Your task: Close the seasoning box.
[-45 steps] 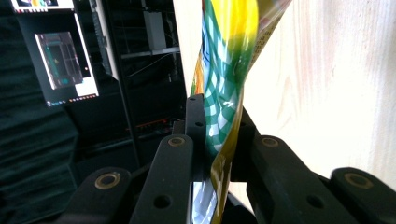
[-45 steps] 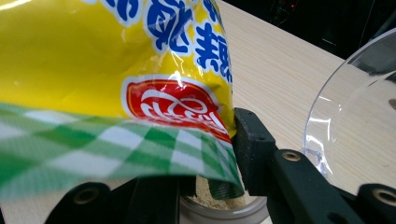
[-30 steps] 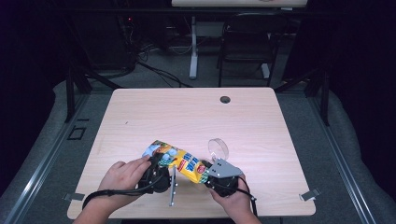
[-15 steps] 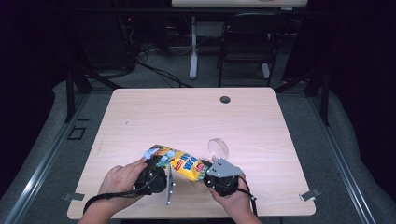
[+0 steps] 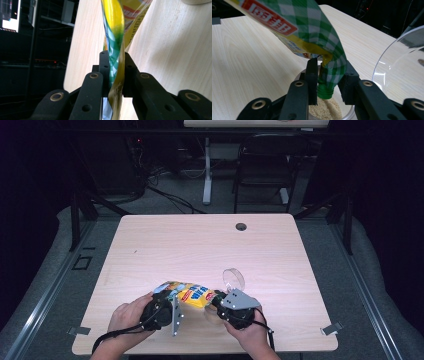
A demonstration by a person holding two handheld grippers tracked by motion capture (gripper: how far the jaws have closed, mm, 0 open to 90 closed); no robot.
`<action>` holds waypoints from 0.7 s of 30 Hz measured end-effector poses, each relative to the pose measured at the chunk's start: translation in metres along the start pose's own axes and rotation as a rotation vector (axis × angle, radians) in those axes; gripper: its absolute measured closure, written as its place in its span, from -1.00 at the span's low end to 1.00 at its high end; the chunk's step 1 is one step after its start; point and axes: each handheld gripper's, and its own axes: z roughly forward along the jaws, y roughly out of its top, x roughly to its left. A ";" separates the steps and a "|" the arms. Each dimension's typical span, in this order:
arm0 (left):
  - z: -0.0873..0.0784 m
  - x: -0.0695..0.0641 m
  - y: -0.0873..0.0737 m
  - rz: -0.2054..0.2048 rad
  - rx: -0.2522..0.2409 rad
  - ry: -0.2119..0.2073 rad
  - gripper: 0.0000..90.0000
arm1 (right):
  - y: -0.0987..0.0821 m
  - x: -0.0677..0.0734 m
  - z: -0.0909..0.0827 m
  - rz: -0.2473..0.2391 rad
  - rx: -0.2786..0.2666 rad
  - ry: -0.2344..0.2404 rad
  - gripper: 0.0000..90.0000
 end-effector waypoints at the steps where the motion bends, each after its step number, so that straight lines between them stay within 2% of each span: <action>1: 0.002 -0.002 -0.002 -0.024 -0.007 -0.011 0.82 | 0.000 0.000 0.000 -0.002 0.000 0.000 0.60; 2: 0.002 -0.002 -0.002 -0.024 -0.007 -0.011 0.82 | 0.001 -0.001 0.000 -0.002 -0.005 -0.001 0.60; 3: 0.005 -0.004 -0.004 -0.045 -0.014 -0.027 0.82 | 0.001 -0.001 -0.001 0.003 -0.011 0.003 0.60; 6: 0.006 -0.007 -0.005 -0.053 -0.017 -0.027 0.83 | 0.002 -0.001 -0.001 0.001 -0.013 0.001 0.60; 7: 0.008 -0.009 -0.006 -0.069 -0.026 -0.039 0.83 | 0.002 -0.001 0.000 0.000 -0.014 0.002 0.60; 13: 0.013 -0.013 -0.009 -0.090 -0.026 -0.054 0.83 | 0.003 0.000 0.000 -0.008 -0.019 0.005 0.59; 18: 0.017 -0.015 -0.012 -0.133 -0.040 -0.077 0.83 | 0.003 0.001 0.001 -0.007 -0.028 0.009 0.59; 19: 0.017 -0.015 -0.013 -0.146 -0.045 -0.085 0.83 | 0.004 0.001 0.001 -0.004 -0.031 0.008 0.59; 20: 0.019 -0.016 -0.015 -0.184 -0.058 -0.108 0.83 | 0.004 0.001 0.001 -0.006 -0.034 0.006 0.59; 21: 0.019 -0.016 -0.015 -0.184 -0.058 -0.108 0.83 | 0.004 0.001 0.001 -0.004 -0.036 0.009 0.59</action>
